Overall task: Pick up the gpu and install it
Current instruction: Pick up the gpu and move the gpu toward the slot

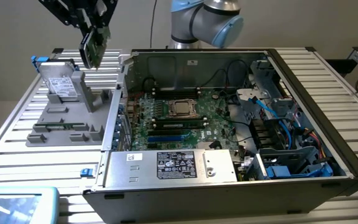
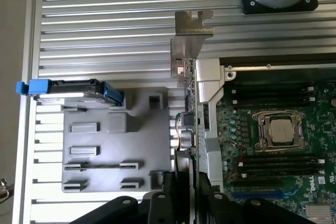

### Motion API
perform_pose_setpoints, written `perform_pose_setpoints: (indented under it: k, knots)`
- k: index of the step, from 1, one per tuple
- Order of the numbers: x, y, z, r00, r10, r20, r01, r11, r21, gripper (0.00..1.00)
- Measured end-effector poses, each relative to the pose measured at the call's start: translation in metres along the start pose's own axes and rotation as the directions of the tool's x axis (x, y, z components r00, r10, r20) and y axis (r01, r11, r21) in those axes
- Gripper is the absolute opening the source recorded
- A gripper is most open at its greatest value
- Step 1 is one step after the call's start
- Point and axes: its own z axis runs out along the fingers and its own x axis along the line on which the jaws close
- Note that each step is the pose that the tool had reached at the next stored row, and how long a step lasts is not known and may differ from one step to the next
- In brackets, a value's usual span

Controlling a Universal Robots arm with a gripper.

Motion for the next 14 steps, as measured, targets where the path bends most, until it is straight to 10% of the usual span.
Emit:
perform_pose_setpoints:
  k: [14]
  knots:
    - [-0.064, -0.0041, -0.0027, 1.0000, 0.000, -0.0031, 0.000, 1.0000, 0.0002, 0.28]
